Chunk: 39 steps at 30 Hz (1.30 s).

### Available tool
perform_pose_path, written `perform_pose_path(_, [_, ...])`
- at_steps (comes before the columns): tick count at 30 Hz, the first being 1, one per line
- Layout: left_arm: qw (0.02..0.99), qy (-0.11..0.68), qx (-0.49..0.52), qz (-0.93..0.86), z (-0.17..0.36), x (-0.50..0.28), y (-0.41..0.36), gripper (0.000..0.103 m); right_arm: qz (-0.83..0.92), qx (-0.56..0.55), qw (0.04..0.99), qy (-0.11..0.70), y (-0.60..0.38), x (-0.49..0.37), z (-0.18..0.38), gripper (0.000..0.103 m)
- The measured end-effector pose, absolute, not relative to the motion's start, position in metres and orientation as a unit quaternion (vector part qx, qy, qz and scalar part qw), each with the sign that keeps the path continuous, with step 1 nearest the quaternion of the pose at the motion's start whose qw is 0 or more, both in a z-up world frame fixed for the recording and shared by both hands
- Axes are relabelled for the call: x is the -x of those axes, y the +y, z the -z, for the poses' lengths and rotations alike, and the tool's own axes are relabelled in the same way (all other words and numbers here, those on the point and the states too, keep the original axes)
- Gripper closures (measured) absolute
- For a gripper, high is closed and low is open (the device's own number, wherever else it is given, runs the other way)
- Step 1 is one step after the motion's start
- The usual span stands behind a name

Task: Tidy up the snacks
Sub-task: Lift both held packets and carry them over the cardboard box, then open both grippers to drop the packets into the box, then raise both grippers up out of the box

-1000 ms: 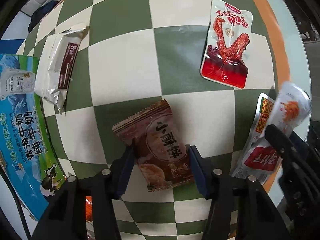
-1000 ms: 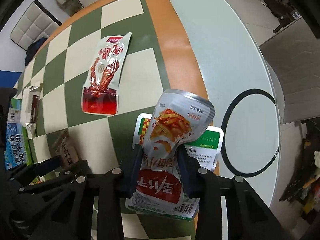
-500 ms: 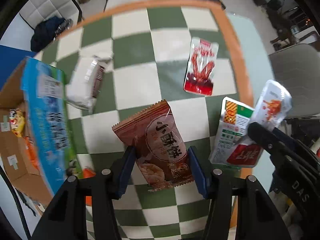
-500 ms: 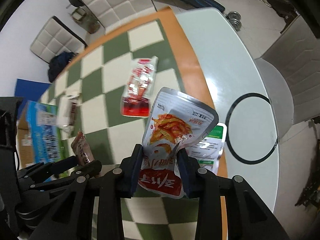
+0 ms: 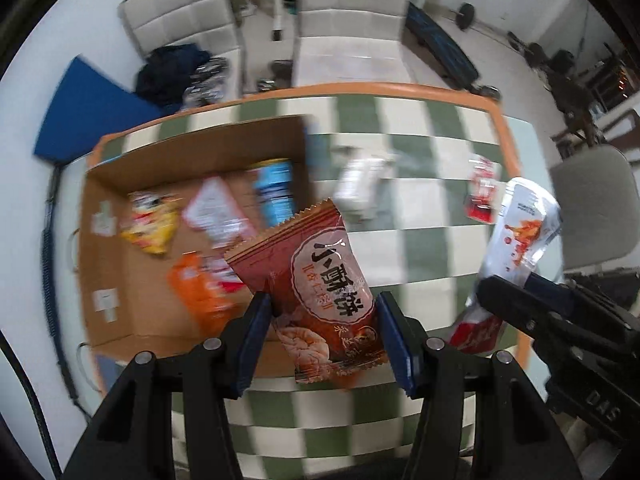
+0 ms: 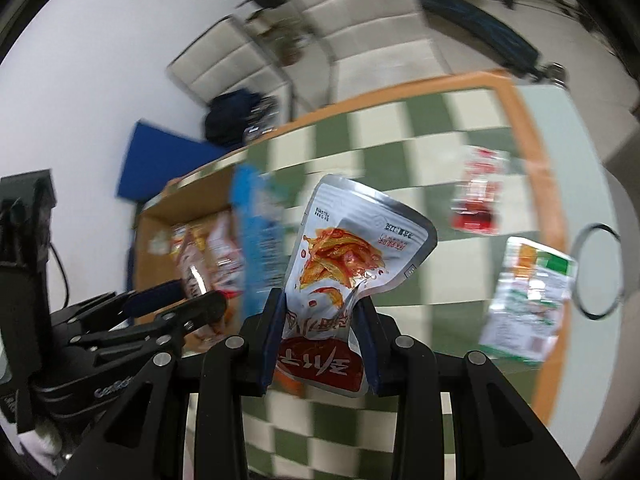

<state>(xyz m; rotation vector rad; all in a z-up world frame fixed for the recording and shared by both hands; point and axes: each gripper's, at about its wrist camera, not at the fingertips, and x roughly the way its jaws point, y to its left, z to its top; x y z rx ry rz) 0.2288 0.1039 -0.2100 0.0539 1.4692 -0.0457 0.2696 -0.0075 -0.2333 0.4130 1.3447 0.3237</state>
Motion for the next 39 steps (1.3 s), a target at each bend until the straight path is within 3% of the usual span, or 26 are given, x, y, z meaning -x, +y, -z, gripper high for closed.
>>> perform_pose_path(13, [0.704, 0.709, -0.008, -0.048, 0.257, -0.227, 0.263, 0.051, -0.201, -0.139, 0.713, 0.657, 0.166, -0.278, 0.266, 0.066])
perform_pose_path(22, [0.671, 0.741, 0.004, -0.037, 0.295, -0.226, 0.291, 0.051, -0.180, -0.122, 0.696, 0.684, 0.195, -0.287, 0.299, 0.066])
perform_pose_path(32, [0.662, 0.749, 0.021, -0.037, 0.301, -0.230, 0.300, 0.050, -0.156, -0.111, 0.676, 0.711, 0.204, -0.290, 0.320, 0.064])
perform_pose_path(33, [0.662, 0.748, 0.023, -0.037, 0.301, -0.230, 0.301, 0.050, -0.153, -0.107, 0.677, 0.712, 0.204, -0.290, 0.321, 0.060])
perform_pose_path(36, [0.663, 0.747, 0.027, -0.036, 0.299, -0.228, 0.303, 0.050, -0.147, -0.106, 0.678, 0.712, 0.203, -0.290, 0.322, 0.035])
perform_pose_path(39, [0.669, 0.742, 0.028, -0.036, 0.292, -0.225, 0.302, 0.050, -0.143, -0.106, 0.678, 0.713, 0.201, -0.289, 0.320, 0.026])
